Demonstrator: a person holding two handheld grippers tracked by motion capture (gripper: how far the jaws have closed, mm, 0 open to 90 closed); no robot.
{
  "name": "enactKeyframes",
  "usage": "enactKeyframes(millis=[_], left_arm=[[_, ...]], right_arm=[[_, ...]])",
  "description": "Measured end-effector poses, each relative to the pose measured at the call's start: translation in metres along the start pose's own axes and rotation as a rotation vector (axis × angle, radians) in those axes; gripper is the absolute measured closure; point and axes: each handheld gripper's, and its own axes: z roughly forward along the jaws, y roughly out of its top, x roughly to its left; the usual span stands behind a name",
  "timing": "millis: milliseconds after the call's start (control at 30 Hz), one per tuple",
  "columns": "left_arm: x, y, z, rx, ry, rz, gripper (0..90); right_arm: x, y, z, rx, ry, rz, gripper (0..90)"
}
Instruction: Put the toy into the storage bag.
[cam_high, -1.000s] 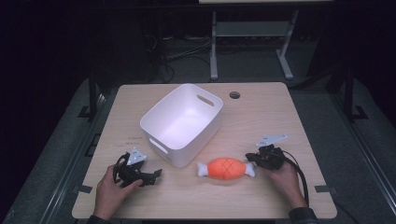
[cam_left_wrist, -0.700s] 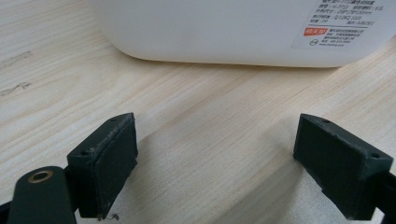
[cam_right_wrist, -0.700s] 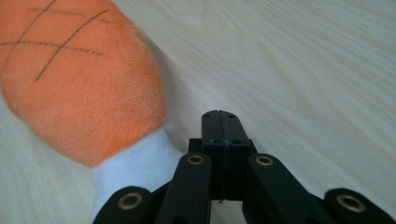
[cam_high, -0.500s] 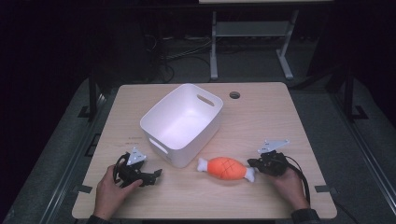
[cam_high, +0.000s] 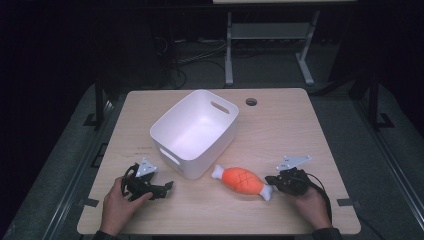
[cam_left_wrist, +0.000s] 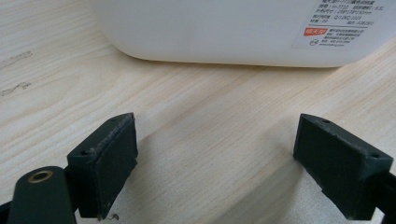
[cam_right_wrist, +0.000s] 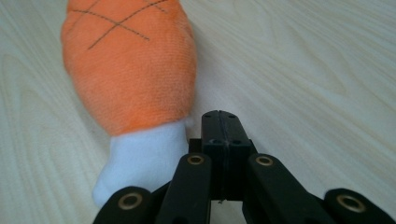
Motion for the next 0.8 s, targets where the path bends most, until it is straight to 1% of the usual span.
enactKeyframes(millis=[100,433,533,633,667,767,800], left_arm=[[0.000,0.000,0.000,0.000,0.000,0.000,12.7],[0.000,0.000,0.000,0.000,0.000,0.000,12.7],[0.000,0.000,0.000,0.000,0.000,0.000,12.7],[0.000,0.000,0.000,0.000,0.000,0.000,12.7],[0.000,0.000,0.000,0.000,0.000,0.000,12.7],[0.000,0.000,0.000,0.000,0.000,0.000,12.7],[0.000,0.000,0.000,0.000,0.000,0.000,12.7]], right_arm=[[0.005,-0.003,-0.003,-0.004,0.004,0.005,89.6],[0.022,-0.009,-0.008,0.006,0.021,-0.003,89.6],[0.024,-0.011,-0.008,0.008,0.024,-0.005,89.6],[0.023,-0.011,-0.008,0.003,0.016,-0.003,89.5],[0.023,-0.011,-0.008,0.000,0.009,-0.002,88.8],[0.021,-0.011,-0.008,0.000,-0.008,0.013,81.2],[0.020,-0.011,-0.008,-0.001,-0.014,0.011,77.2]])
